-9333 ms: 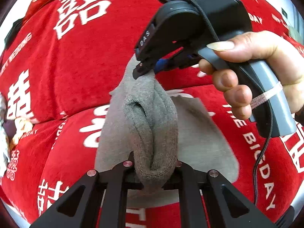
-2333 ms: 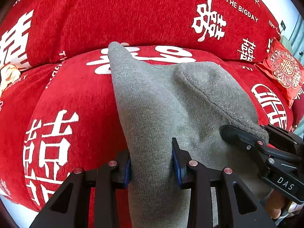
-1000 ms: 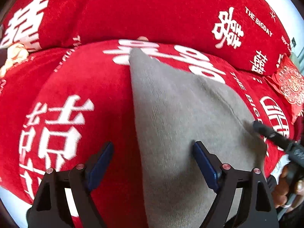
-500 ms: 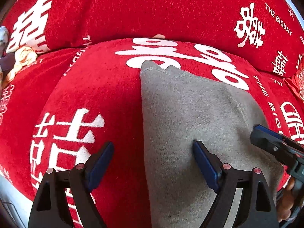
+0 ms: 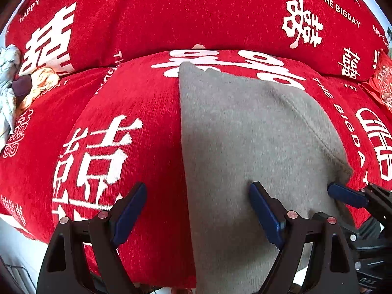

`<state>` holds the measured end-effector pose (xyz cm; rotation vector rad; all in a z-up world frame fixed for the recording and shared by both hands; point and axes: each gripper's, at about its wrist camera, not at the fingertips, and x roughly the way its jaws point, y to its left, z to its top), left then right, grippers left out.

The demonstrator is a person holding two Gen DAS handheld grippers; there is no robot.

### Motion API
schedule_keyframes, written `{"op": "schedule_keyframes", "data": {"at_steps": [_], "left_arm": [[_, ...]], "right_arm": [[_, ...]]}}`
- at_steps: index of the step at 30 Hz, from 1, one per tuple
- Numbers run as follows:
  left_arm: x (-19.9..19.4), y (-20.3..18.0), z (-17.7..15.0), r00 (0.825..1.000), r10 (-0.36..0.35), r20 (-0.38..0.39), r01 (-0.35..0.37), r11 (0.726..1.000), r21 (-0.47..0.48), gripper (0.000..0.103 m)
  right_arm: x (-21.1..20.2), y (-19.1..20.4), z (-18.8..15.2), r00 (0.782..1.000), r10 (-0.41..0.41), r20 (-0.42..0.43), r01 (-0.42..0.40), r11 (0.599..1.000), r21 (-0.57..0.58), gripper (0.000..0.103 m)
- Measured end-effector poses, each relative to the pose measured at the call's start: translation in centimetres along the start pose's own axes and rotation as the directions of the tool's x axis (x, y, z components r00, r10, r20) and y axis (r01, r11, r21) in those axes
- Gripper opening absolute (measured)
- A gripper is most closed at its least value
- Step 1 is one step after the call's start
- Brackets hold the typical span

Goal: Fold small clothes

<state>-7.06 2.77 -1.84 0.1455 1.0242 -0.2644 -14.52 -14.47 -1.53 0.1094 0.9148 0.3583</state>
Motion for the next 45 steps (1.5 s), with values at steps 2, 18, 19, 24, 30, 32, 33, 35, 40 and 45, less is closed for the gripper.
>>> {"op": "schedule_keyframes", "data": {"at_steps": [2,18,19,24,30,32,33,35,40,45], "left_arm": [[-0.1,0.2,-0.5,1.000,0.000,0.003,0.000,1.000,-0.005,0.086],[-3.6,-1.9,-3.2,0.996,0.071,0.057,-0.073,0.997,0.026,0.086],[-3.6,-1.9,-3.4,0.998,0.048,0.051,-0.049,0.999,0.015,0.086],[-3.6,-1.5,-4.1,0.997,0.057,0.061,-0.054,0.997,-0.049,0.086],[-3.0,-1.5,-4.4,0.999,0.050,0.006,-0.050,0.998,-0.043,0.086],[-2.9,-1.5,-4.5,0.999,0.046,-0.002,-0.046,0.998,-0.050,0.086],[-2.9,-1.5,-4.5,0.999,0.046,-0.002,-0.046,0.998,-0.053,0.086],[-2.9,-1.6,-4.5,0.999,0.052,-0.001,-0.052,0.997,-0.048,0.086],[-2.9,-1.8,-4.5,0.998,0.058,0.005,-0.058,0.998,-0.033,0.086],[-3.0,-1.8,-4.4,0.999,0.045,0.010,-0.045,0.998,-0.038,0.086]], "right_arm": [[-0.2,0.3,-0.5,1.000,-0.015,0.001,0.015,1.000,-0.018,0.052],[-3.9,4.2,-1.4,0.968,-0.249,0.025,0.250,0.962,-0.113,0.078],[-4.0,4.4,-1.4,0.965,-0.260,0.024,0.261,0.959,-0.114,0.078],[-4.2,4.4,-1.3,0.965,-0.262,0.024,0.264,0.959,-0.100,0.078],[-4.3,4.4,-1.3,0.965,-0.260,0.025,0.261,0.961,-0.086,0.078],[-4.2,4.3,-1.3,0.965,-0.261,0.022,0.262,0.962,-0.081,0.078],[-4.1,4.2,-1.3,0.965,-0.262,0.021,0.263,0.962,-0.078,0.078],[-4.1,4.1,-1.3,0.964,-0.265,0.019,0.266,0.961,-0.072,0.078],[-4.0,3.8,-1.1,0.965,-0.260,0.020,0.261,0.963,-0.066,0.078],[-4.0,3.7,-0.9,0.967,-0.253,0.022,0.254,0.965,-0.067,0.078]]}}
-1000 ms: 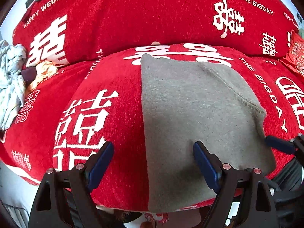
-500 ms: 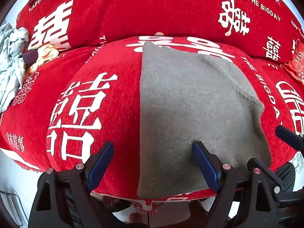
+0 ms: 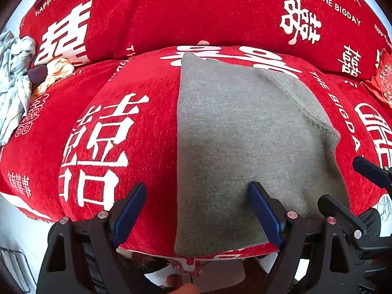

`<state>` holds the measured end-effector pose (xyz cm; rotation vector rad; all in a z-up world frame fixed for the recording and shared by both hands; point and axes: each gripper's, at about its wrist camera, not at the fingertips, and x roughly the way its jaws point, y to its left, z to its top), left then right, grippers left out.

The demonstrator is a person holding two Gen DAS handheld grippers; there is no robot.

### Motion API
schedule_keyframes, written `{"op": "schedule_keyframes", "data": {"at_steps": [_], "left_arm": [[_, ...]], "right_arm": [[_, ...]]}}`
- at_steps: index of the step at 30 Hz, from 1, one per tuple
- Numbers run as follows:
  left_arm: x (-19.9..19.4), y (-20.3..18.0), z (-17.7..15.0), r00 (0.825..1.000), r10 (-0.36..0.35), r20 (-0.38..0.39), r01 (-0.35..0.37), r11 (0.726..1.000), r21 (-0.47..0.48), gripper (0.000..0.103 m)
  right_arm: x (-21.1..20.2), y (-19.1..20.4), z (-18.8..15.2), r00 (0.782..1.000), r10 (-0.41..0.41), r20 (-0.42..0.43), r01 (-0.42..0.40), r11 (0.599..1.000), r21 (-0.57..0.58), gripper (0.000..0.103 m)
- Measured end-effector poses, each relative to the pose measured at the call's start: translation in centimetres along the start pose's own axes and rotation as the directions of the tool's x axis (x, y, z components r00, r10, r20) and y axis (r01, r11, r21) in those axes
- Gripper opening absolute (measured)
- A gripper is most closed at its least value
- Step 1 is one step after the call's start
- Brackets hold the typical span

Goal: Fold small clothes

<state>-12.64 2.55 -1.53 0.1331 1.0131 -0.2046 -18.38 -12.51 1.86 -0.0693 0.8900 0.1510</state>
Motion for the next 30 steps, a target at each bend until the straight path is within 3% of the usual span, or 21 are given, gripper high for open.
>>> {"op": "schedule_keyframes", "data": {"at_steps": [21,30], "left_arm": [[0.8,0.1,1.4,1.000,-0.019,-0.008,0.018,0.999,-0.038,0.086],[0.5,-0.3,1.3,0.999,0.031,0.013,-0.031,0.999,-0.026,0.086]], "right_arm": [[0.5,-1.4,1.7,1.000,0.015,-0.016,-0.015,1.000,-0.007,0.078],[1.3,-1.6,1.3,0.999,0.037,-0.028,-0.037,0.999,-0.005,0.078]]}}
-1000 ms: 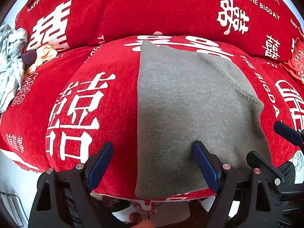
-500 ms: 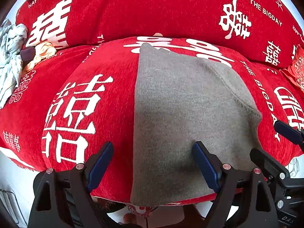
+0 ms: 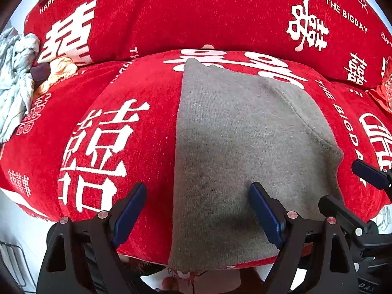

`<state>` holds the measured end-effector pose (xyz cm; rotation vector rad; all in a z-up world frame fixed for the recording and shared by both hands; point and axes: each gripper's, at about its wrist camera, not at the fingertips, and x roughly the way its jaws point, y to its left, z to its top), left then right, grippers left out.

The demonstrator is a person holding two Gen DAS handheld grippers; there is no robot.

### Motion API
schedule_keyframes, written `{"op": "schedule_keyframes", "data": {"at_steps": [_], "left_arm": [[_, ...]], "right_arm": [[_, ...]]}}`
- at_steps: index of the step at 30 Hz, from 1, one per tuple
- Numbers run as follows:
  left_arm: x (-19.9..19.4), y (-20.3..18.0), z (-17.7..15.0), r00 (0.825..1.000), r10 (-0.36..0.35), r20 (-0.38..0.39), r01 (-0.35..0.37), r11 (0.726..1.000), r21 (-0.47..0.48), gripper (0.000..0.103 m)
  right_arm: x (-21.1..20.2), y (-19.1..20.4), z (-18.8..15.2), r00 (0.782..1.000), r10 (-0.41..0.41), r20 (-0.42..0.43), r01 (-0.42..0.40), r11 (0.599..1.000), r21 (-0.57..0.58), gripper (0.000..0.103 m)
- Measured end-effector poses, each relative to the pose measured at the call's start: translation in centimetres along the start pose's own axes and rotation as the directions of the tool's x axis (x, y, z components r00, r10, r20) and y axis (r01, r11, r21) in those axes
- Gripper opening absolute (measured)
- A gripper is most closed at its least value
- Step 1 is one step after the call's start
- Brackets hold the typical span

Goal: Fold small clothes

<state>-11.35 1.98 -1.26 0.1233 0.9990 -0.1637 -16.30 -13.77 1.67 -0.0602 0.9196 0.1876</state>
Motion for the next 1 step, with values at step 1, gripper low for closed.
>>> {"op": "schedule_keyframes", "data": {"at_steps": [1], "left_arm": [[-0.06,-0.06,-0.02,1.000,0.011,0.003,-0.011,1.000,0.003,0.086]], "right_arm": [[0.00,0.00,-0.08,1.000,0.002,0.000,-0.002,1.000,-0.001,0.078]]}}
